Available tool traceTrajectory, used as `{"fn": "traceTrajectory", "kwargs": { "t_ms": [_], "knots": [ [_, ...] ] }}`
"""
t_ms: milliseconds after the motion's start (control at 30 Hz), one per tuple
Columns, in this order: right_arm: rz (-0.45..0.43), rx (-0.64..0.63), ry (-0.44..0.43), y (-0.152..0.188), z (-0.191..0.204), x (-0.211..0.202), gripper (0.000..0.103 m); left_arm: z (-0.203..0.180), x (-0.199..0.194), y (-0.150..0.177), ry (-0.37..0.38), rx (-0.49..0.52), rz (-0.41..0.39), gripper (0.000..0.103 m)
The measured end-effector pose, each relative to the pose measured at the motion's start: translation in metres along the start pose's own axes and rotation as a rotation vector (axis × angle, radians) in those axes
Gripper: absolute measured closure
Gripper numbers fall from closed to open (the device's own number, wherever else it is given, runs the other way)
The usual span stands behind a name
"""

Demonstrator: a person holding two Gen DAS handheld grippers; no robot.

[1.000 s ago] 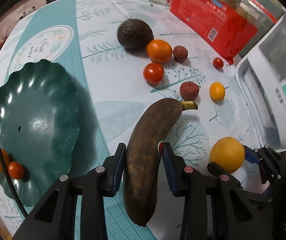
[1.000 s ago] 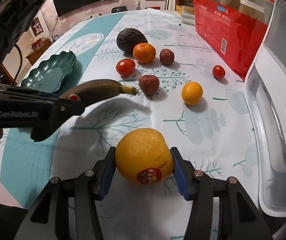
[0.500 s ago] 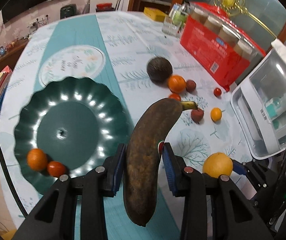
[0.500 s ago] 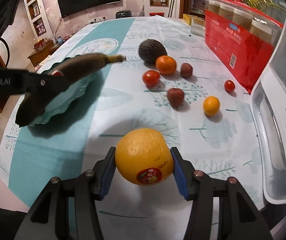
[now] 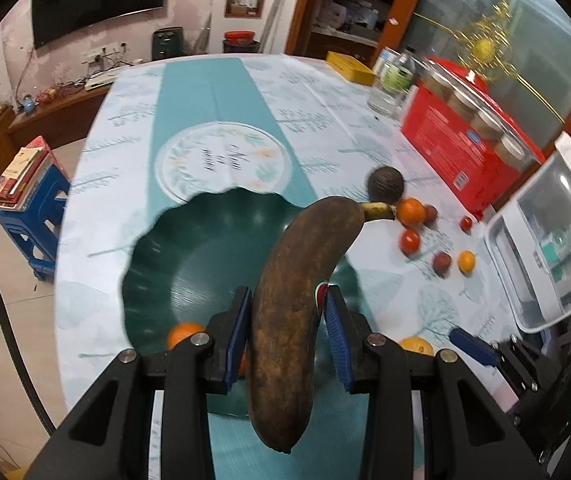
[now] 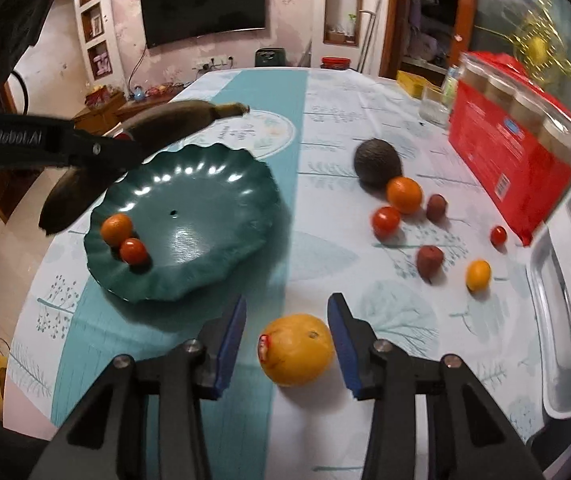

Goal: Organize fruits
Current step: 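Lower banana and grapefruit onto the green plate and open both tools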

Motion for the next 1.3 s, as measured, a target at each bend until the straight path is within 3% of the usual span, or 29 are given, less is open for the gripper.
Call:
{"fn": "traceTrajectory", "kwargs": {
  "t_ms": [267, 400, 733, 833, 1000, 1067, 1133, 1300],
  "knots": [
    [0.088, 0.14, 0.006, 0.015, 0.004, 0.024, 0.061, 0.064, 0.006, -0.021, -0.034, -0.058, -0.012, 0.068],
    [0.086, 0.224, -0.024, 0.022, 0.002, 0.026, 0.06, 0.084, 0.02, -0.024, -0.034, -0.06, 0.017, 0.068],
    [0.101, 0.264, -0.076, 0.014, 0.016, 0.039, 0.036, 0.099, 0.056, -0.021, 0.01, -0.06, 0.103, 0.067],
    [0.124, 0.258, -0.09, 0.01, 0.023, 0.05, 0.036, 0.102, 0.062, -0.019, 0.027, -0.069, 0.116, 0.067],
    [0.16, 0.224, -0.042, 0.003, 0.032, 0.061, 0.036, 0.11, 0.066, -0.019, 0.034, -0.089, 0.127, 0.067],
    [0.156, 0.224, -0.041, 0.002, 0.031, 0.061, 0.039, 0.113, 0.069, -0.019, 0.036, -0.097, 0.132, 0.067],
    [0.148, 0.225, -0.06, 0.001, 0.031, 0.06, 0.049, 0.115, 0.071, -0.018, 0.039, -0.102, 0.136, 0.067],
    [0.176, 0.231, -0.048, -0.001, 0.031, 0.059, 0.05, 0.118, 0.074, -0.018, 0.051, -0.113, 0.141, 0.067]
  ]
}}
Point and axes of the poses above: each gripper's, at about its wrist camera, not at the fingertips, and x roughly the way its jaws point, z to its left, y to its underside, the point moved 4 cm from there along x, roughly the way its jaws point, and after that the axes turned 15 degrees about z, right-handed, at the moved point
